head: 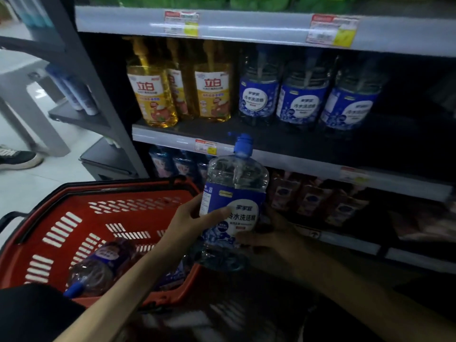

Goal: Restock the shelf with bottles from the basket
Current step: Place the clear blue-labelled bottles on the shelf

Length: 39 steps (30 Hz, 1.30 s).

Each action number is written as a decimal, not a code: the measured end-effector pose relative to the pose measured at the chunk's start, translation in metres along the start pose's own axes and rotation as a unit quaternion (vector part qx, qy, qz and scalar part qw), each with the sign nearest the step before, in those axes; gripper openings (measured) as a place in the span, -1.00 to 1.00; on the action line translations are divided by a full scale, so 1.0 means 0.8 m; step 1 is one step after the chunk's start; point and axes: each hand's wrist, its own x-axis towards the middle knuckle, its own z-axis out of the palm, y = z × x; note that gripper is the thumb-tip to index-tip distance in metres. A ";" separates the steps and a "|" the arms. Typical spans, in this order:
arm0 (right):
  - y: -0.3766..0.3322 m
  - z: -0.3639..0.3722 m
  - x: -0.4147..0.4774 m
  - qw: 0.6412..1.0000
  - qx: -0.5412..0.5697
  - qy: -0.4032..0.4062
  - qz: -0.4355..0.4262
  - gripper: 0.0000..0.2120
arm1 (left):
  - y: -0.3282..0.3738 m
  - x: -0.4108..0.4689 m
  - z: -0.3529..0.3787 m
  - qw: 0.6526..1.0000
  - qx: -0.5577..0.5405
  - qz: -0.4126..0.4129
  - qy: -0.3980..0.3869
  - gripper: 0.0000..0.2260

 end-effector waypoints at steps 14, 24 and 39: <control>-0.032 -0.066 -0.058 0.986 -0.025 0.129 -0.105 -0.29 | 0.046 0.033 0.097 0.976 0.165 0.128 -0.058 -0.53; -0.053 -0.140 -0.093 0.975 0.136 0.126 -0.122 -0.24 | 0.127 0.103 0.211 0.945 0.232 0.185 -0.135 -0.61; -0.102 -0.270 -0.081 0.913 0.095 0.298 -0.261 -0.32 | 0.127 0.195 0.346 0.877 0.350 0.309 -0.113 -0.35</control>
